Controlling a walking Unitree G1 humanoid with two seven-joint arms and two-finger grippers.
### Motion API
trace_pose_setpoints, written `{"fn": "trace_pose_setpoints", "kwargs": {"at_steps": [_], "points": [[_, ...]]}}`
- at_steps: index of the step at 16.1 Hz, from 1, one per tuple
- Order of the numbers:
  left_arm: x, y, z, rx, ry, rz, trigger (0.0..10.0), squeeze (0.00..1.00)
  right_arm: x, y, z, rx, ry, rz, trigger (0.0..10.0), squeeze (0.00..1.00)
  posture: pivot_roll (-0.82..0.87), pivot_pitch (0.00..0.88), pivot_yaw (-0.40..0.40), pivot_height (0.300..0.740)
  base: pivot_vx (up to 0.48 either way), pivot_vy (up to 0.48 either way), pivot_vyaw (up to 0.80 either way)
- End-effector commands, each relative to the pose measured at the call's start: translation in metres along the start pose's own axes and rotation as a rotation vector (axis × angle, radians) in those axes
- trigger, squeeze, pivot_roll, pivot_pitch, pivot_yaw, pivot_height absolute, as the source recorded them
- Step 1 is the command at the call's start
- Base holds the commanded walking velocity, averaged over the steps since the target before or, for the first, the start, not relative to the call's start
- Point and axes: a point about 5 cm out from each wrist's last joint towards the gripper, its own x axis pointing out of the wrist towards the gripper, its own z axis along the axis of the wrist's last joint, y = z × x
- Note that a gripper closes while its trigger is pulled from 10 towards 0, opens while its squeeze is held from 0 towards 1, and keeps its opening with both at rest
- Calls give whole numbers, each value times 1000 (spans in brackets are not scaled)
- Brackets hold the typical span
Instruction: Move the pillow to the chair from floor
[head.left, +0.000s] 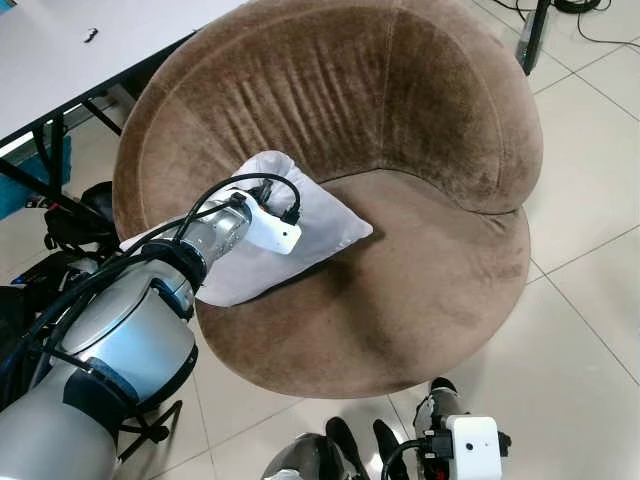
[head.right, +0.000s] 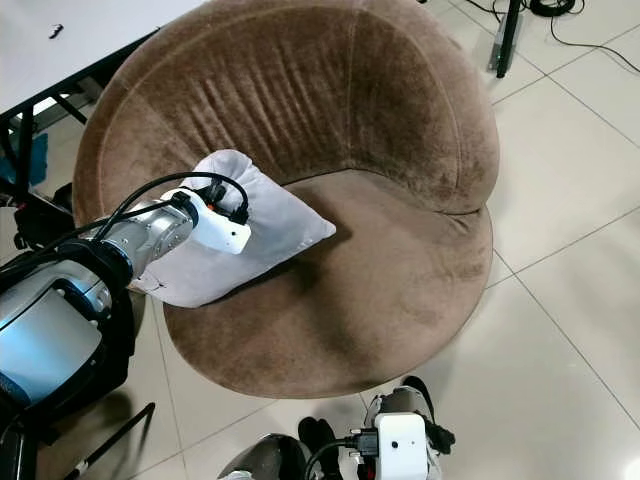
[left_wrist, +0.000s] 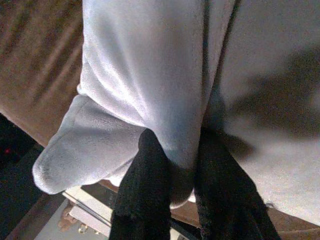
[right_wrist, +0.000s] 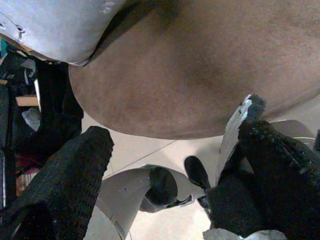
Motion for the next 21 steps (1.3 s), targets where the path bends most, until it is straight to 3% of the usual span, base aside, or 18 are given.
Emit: {"fn": "trace_pose_setpoints", "kwargs": {"at_steps": [1, 4, 7, 8, 9, 10, 11, 12, 13, 14, 15, 16, 17, 18, 19, 21], "points": [[-3, -11, -16, -2, 57, -54, 10000, 1000, -2, 9, -5, 30, 31, 23, 10000, 0, -386, 334, 348, 740, 0, 0, 0], [-3, -4, -18, 40, 69, -34, 10000, 1000, -3, 10, -6, 33, 35, 21, 10000, 0, -383, 347, 352, 740, 0, 0, 0], [-4, 24, -19, 19, 79, 54, 10000, 1000, -2, 10, -7, 36, 38, 19, 10000, 0, -376, 353, 355, 740, 0, 0, 0], [-4, 26, -19, -18, 81, 53, 10000, 1000, -1, 11, -8, 34, 38, 22, 10000, 0, -373, 349, 358, 740, 0, 0, 0], [-3, 27, -17, -132, 76, 64, 10000, 1000, 2, 11, -9, 32, 38, 24, 10000, 0, -372, 341, 358, 740, 0, 0, 0], [-3, 28, -18, -241, 79, 77, 10000, 0, 10, 10, -5, 18, 16, 35, 10000, 0, -371, 296, 355, 740, 0, 0, 0], [-4, 32, -22, -504, 89, 147, 10000, 0, 38, 6, 11, -22, -63, 55, 10000, 0, -364, 210, 348, 740, 0, 0, 0], [-5, 32, -24, -667, 89, 168, 10000, 0, 51, 3, 19, -40, -93, 57, 10000, 0, -354, 141, 339, 740, 0, 0, 0], [-8, 33, -36, -1311, 64, 264, 10000, 0, 84, 1, 48, -84, -178, 94, 10000, 0, -321, 38, 318, 740, 0, 0, 0], [-10, 32, -44, -1613, 67, 345, 10000, 0, 105, -2, 63, -109, -205, 114, 10000, 0, -286, 0, 283, 740, 0, 0, 0], [-16, 32, -60, -1826, 72, 493, 10000, 0, 127, -1, 85, -153, -244, 136, 10000, 0, -254, 0, 259, 740, 0, 0, 0], [-21, 36, -68, -1857, 27, 580, 10000, 0, 145, -2, 108, -193, -287, 152, 10000, 0, -184, 0, 200, 740, 0, 0, 0], [-21, 38, -66, -1838, -20, 582, 10000, 0, 154, -4, 119, -214, -300, 158, 10000, 0, -162, 0, 176, 740, 0, 0, 0], [-21, 26, -61, -1850, -51, 584, 10000, 0, 169, -5, 141, -263, -332, 180, 10000, 0, -129, 0, 141, 740, 0, 0, 0], [-21, 6, -55, -1884, -21, 593, 10000, 0, 177, -11, 153, -284, -338, 173, 10000, 0, -106, 0, 119, 740, 0, 0, 0], [-19, -24, -35, -1909, -2, 556, 10000, 0, 183, -16, 160, -309, -328, 179, 10000, 0, -79, 0, 88, 740, 0, 0, 0]]}}
